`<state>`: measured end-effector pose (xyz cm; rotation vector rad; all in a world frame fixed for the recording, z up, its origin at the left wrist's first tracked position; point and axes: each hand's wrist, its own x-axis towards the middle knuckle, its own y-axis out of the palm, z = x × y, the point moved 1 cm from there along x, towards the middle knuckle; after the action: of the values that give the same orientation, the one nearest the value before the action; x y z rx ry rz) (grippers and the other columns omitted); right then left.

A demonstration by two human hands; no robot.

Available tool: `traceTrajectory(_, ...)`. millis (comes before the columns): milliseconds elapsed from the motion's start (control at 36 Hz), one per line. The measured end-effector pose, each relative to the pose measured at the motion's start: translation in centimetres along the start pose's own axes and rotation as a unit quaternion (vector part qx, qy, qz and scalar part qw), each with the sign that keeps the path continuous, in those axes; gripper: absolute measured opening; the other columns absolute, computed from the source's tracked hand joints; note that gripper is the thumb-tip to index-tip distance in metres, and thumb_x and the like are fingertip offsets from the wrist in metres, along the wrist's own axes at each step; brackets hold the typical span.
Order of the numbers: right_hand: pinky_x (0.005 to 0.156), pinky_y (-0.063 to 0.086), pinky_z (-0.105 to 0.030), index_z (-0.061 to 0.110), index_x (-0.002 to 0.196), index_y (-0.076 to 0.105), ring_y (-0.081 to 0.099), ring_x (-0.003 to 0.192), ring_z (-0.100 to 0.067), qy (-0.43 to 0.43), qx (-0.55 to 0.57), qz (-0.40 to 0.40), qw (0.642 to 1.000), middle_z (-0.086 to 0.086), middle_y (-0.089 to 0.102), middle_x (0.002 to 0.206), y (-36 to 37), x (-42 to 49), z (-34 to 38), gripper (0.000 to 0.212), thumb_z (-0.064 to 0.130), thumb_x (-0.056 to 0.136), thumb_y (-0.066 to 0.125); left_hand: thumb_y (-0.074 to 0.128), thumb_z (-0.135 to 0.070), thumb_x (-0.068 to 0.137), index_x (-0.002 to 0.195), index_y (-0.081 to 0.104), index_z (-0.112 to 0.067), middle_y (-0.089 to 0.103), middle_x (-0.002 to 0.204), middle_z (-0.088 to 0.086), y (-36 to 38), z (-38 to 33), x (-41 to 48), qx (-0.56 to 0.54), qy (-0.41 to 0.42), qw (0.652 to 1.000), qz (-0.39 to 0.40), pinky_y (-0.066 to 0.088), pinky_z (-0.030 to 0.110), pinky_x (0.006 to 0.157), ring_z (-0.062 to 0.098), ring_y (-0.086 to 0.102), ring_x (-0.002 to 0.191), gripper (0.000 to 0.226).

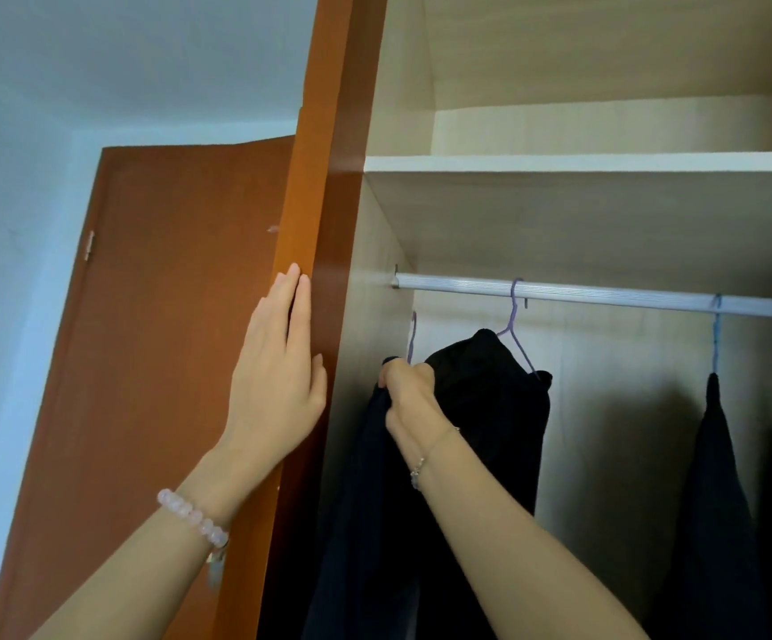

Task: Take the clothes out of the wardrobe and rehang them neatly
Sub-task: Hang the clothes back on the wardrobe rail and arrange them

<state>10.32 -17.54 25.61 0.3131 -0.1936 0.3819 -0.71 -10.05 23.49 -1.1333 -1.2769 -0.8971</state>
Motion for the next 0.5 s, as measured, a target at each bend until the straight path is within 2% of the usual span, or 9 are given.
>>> traceTrajectory(28,0.069,0.039,-0.022,0.004,0.093,0.049,0.044,0.072,-0.016,0.014,0.016,0.002,1.0,-0.001,0.039,0.079,0.4,-0.1,-0.1,0.013,-0.002,0.091,0.039,0.063,-0.006,0.081,0.146,0.022,-0.002,0.026,0.154,0.016,0.1,0.0,0.0,-0.004,-0.002,1.0,-0.003,0.024,0.039,0.113,0.029,0.026,0.141,0.077)
traceTrajectory(56,0.069,0.038,-0.022,0.005,0.091,0.048,0.041,0.068,-0.014,0.02,0.02,0.003,1.0,-0.001,0.038,0.077,0.6,0.0,-0.2,0.013,-0.003,0.091,0.038,0.063,-0.006,0.081,0.146,0.024,-0.003,0.027,0.153,0.015,0.1,0.0,0.1,-0.009,-0.004,1.0,-0.007,0.025,0.039,0.112,0.029,0.027,0.141,0.076)
traceTrajectory(83,0.074,0.037,-0.022,0.003,0.099,0.048,0.04,0.07,-0.014,0.02,0.021,0.004,1.0,-0.001,0.039,0.081,0.8,-0.1,-0.2,0.016,-0.004,0.091,0.037,0.064,-0.006,0.081,0.146,0.025,-0.003,0.028,0.153,0.015,0.2,0.0,0.1,-0.015,-0.006,1.0,-0.01,0.027,0.039,0.111,0.03,0.028,0.14,0.076)
traceTrajectory(139,0.077,0.034,-0.022,0.004,0.11,0.045,0.046,0.083,-0.016,0.022,0.022,0.002,1.0,-0.003,0.046,0.095,0.7,-0.2,-0.4,0.023,-0.005,0.092,0.034,0.065,-0.006,0.08,0.145,0.027,-0.003,0.031,0.151,0.015,0.2,0.0,0.0,-0.022,-0.007,1.0,-0.016,0.03,0.04,0.111,0.031,0.031,0.139,0.075)
traceTrajectory(194,0.075,0.034,-0.02,0.0,0.12,0.045,0.051,0.104,-0.021,0.023,0.025,-0.002,0.999,-0.007,0.05,0.115,0.5,-0.5,-0.3,0.03,-0.003,0.094,0.031,0.065,-0.005,0.079,0.144,0.028,-0.002,0.033,0.151,0.015,0.2,0.0,-0.1,-0.024,-0.004,1.0,-0.019,0.031,0.042,0.111,0.031,0.032,0.138,0.075)
traceTrajectory(222,0.076,0.033,-0.02,-0.001,0.122,0.044,0.05,0.107,-0.021,0.02,0.02,-0.002,1.0,-0.008,0.049,0.117,0.2,-0.6,-0.3,0.031,-0.003,0.094,0.031,0.065,-0.005,0.079,0.144,0.028,-0.002,0.032,0.151,0.015,0.2,0.0,-0.1,-0.022,-0.002,1.0,-0.019,0.031,0.042,0.111,0.03,0.032,0.139,0.075)
traceTrajectory(333,0.078,0.034,-0.02,0.002,0.122,0.041,0.04,0.087,-0.015,-0.006,0.012,-0.012,1.0,-0.003,0.043,0.1,-0.8,-0.9,-0.2,0.031,-0.004,0.093,0.032,0.065,-0.006,0.079,0.144,0.029,-0.002,0.033,0.15,0.015,0.3,0.1,-0.3,-0.018,-0.004,1.0,-0.019,0.032,0.04,0.111,0.029,0.032,0.139,0.074)
traceTrajectory(389,0.073,0.036,-0.02,0.008,0.11,0.04,0.04,0.081,-0.014,-0.014,-0.001,-0.009,1.0,0.001,0.039,0.083,-1.4,-1.0,-0.3,0.022,-0.004,0.092,0.033,0.065,-0.007,0.079,0.144,0.029,-0.003,0.034,0.15,0.015,0.2,0.1,-0.3,-0.018,-0.004,1.0,-0.018,0.033,0.04,0.11,0.03,0.033,0.139,0.074)
traceTrajectory(500,0.056,0.029,-0.022,0.013,0.086,0.034,0.032,0.064,-0.012,-0.026,-0.025,-0.014,0.999,0.002,0.031,0.075,-3.1,-1.3,-1.0,0.02,-0.007,0.085,0.037,0.065,-0.009,0.081,0.145,0.03,-0.008,0.035,0.15,0.011,-0.1,0.3,-0.5,-0.055,-0.01,0.998,-0.027,0.037,0.04,0.109,0.027,0.035,0.138,0.073)
